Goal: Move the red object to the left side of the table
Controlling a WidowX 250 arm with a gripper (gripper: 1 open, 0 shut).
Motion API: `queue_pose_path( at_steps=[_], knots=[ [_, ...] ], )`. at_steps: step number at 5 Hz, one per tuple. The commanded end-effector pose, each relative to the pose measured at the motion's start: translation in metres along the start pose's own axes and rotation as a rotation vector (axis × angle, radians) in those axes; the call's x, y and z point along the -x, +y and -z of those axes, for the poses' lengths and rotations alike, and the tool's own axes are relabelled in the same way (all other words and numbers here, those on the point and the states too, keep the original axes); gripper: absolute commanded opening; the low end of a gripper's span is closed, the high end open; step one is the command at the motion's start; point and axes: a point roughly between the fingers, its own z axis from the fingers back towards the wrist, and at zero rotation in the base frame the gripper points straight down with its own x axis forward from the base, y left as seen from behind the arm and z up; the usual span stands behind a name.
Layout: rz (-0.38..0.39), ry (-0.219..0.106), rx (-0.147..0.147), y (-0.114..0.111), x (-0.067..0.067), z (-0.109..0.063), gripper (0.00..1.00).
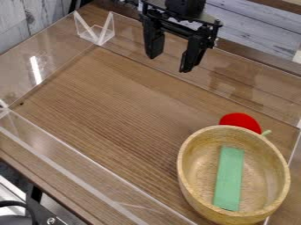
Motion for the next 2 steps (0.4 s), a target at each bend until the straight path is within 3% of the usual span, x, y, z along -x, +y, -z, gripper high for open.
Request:
queue_pose_path(
  at_steps=[1,2],
  knots=[
    [0.097,0.018,-0.001,0.001,0.005,0.021,1.00],
    [0.307,0.006,-0.019,-0.019,0.005,0.042,1.00]
  ],
)
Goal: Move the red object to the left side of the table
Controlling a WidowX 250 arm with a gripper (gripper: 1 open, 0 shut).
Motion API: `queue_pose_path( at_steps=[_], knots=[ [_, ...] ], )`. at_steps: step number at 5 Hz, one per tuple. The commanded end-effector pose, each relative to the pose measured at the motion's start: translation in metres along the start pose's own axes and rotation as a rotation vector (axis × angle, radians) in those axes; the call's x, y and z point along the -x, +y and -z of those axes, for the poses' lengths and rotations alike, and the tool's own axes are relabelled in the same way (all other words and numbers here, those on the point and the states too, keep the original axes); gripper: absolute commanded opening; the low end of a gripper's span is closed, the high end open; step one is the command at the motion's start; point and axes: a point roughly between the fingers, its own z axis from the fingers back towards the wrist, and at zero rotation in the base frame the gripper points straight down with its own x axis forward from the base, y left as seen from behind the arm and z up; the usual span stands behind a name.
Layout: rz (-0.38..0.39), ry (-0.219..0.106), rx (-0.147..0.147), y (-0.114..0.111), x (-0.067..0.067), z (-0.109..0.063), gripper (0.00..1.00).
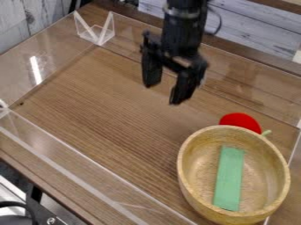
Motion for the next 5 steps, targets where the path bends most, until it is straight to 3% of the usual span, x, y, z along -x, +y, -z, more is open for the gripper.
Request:
queue_pose_path(
  at_steps=[1,2,3,4,5],
  knots=[
    [0.125,-0.062,-0.047,-0.024,-0.020,-0.003,1.00],
    [0.241,-0.077,-0.079,-0.054,-0.040,0.003,1.00],
    [0.383,-0.107,-0.107,-0.074,-0.053,-0.007,1.00],
    [0.480,-0.136,-0.132,-0.082,-0.065,-0.013,1.00],
    [0.424,-0.132,-0.144,-0.077,-0.069,-0.015,1.00]
  ],
)
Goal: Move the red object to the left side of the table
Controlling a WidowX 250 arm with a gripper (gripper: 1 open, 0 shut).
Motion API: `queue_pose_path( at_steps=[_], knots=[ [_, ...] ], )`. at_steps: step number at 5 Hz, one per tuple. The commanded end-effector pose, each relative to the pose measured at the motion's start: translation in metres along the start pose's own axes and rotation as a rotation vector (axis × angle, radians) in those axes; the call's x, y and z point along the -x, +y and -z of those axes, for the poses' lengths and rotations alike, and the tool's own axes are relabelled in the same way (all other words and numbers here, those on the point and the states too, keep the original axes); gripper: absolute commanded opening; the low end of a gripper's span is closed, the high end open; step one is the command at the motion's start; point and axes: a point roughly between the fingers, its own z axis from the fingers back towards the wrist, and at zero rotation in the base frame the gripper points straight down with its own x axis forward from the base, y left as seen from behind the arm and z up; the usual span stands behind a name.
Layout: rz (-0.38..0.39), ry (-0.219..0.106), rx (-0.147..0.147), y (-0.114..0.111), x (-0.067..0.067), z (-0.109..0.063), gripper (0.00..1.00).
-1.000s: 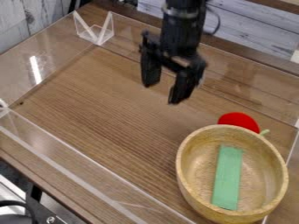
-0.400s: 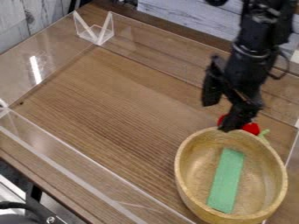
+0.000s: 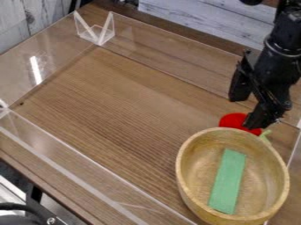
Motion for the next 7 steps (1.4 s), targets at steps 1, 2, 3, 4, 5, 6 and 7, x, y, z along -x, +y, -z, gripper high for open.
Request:
queue_pose_path(
  at_steps=[1,2,3,4,5,6,7],
  knots=[
    [-0.056,-0.042,-0.027,0.009,-0.007,-0.016,1.00],
    [-0.115,-0.026,-0.029,0.019,-0.002,-0.011,1.00],
    [-0.149,-0.011,-0.025,0.027,0.003,-0.005,1.00],
    [-0.184,-0.007,-0.026,0.033,0.006,-0.001,1.00],
    [-0.195,-0.010,-0.030,0.034,0.005,0.001,1.00],
    [-0.183,-0.015,-0.034,0.032,0.003,0.003,1.00],
    [-0.184,-0.021,-0.041,0.028,-0.005,0.005,1.00]
  ],
)
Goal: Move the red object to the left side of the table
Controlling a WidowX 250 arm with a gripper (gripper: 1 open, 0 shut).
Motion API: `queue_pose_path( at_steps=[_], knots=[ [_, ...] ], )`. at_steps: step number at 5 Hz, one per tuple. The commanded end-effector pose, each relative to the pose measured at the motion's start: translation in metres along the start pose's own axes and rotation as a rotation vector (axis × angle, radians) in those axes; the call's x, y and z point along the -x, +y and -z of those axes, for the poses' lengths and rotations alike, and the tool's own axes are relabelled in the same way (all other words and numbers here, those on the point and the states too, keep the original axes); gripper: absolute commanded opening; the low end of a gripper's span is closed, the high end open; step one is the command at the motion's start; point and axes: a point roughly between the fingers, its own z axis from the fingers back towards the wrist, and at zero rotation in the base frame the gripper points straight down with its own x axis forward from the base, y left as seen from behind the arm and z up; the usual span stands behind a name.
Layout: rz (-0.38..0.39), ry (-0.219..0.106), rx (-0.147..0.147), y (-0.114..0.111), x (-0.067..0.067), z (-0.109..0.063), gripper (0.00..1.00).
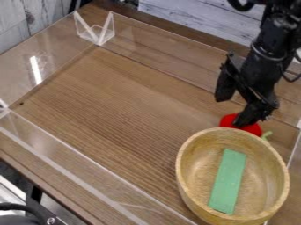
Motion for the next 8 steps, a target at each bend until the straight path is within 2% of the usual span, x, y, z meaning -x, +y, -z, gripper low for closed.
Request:
queue_pose_path(
  at_steps=[1,3,5,6,7,8],
  knots=[
    [-0.019,-0.074,-0.029,0.000,-0.016,-0.018,1.00],
    [0.066,-0.096,-0.035,-0.003,-0.023,0.001,1.00],
    [0.193,-0.111,-0.053,-0.020,-0.027,-0.009,1.00],
    [0.211,-0.114,-0.066,-0.008,-0.030,-0.010,1.00],
    [0.160,-0.100,-0.054,-0.007,-0.033,-0.005,0.00],
    [0.102,-0.092,-0.053,-0.005,-0.035,-0.006,0.00]
  ],
)
